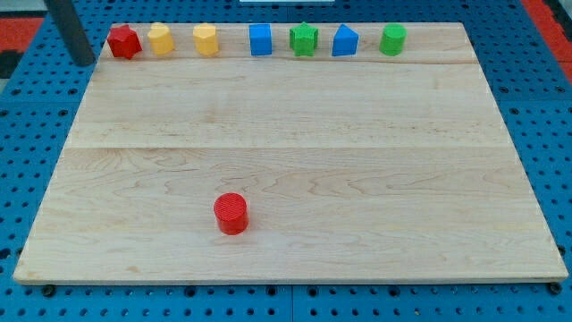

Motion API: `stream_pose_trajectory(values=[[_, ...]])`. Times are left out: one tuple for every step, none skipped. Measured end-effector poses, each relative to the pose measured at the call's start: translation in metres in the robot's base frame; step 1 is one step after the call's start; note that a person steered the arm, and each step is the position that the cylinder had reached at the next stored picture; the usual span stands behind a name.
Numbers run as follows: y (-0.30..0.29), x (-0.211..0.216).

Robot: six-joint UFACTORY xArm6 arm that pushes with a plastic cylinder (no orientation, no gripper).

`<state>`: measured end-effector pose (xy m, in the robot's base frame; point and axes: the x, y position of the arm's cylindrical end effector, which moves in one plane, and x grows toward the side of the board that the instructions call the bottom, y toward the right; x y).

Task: Place the red star left to the yellow heart

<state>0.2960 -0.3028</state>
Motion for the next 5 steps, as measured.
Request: stream_pose_trajectory(values=[[0.020, -0.005], [0.028, -0.029], [0.028, -0.033], [0.028, -0.033], [0.030, -0.033]])
